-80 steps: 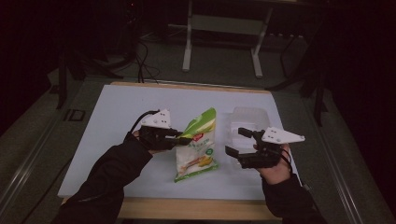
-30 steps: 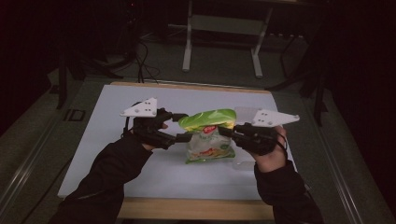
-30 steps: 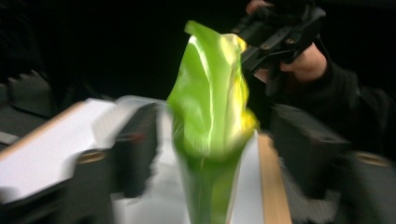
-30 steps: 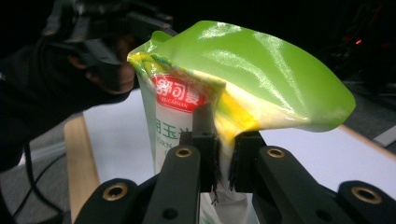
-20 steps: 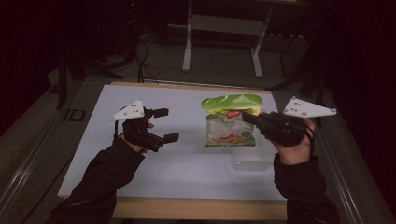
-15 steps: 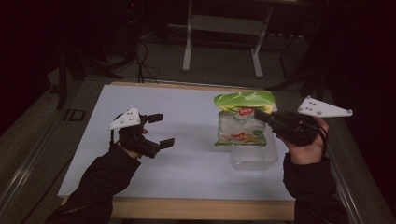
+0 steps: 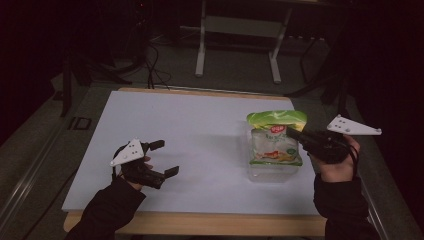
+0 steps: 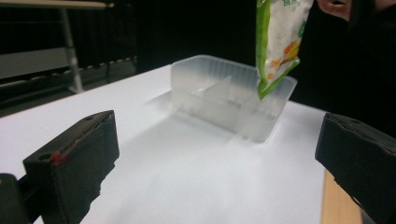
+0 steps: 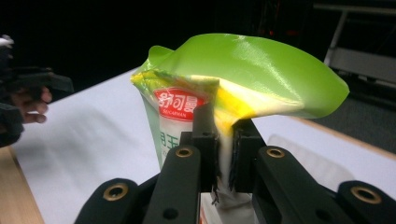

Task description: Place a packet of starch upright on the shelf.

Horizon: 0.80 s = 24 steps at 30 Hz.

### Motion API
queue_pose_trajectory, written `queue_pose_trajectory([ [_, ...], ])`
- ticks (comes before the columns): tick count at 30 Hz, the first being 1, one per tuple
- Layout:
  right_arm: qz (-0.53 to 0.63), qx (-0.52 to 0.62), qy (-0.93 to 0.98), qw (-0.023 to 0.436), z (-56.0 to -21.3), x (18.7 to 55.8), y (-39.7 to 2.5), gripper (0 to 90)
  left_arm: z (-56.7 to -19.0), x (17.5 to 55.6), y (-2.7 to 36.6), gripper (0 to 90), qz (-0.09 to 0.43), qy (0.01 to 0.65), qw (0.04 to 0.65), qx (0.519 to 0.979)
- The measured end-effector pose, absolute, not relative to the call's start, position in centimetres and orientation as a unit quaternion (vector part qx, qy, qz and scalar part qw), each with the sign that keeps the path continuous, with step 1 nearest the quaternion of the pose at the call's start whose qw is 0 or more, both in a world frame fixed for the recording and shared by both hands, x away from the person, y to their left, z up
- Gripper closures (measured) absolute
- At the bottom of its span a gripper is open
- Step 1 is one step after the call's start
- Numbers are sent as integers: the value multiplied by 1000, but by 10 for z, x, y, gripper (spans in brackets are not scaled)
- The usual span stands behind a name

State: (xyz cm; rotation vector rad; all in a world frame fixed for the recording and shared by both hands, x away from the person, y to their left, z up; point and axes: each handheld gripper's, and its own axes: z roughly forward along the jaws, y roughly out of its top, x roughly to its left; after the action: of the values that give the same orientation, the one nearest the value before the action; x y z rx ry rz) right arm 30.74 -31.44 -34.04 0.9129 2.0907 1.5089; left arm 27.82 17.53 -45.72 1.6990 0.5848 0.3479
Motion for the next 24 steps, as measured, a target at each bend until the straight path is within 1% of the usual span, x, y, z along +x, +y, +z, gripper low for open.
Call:
queue_pose_trajectory([
  [7,525,344,756,184,-365,318,-315,838,-463,274,175,2,155,251,609,736],
  [12,529,352,752,179,-373,318,-317,838,-470,274,173,2,147,253,613,734],
  [16,524,363,754,161,-391,319,-318,839,-478,274,174,2,144,258,613,733],
  [17,524,363,754,161,-391,319,-318,839,-478,274,174,2,144,258,613,733],
  [19,530,373,748,143,-403,320,-318,839,-481,275,175,2,143,261,615,731],
  [24,546,381,734,133,-413,317,-327,839,-484,276,178,2,143,265,615,729],
])
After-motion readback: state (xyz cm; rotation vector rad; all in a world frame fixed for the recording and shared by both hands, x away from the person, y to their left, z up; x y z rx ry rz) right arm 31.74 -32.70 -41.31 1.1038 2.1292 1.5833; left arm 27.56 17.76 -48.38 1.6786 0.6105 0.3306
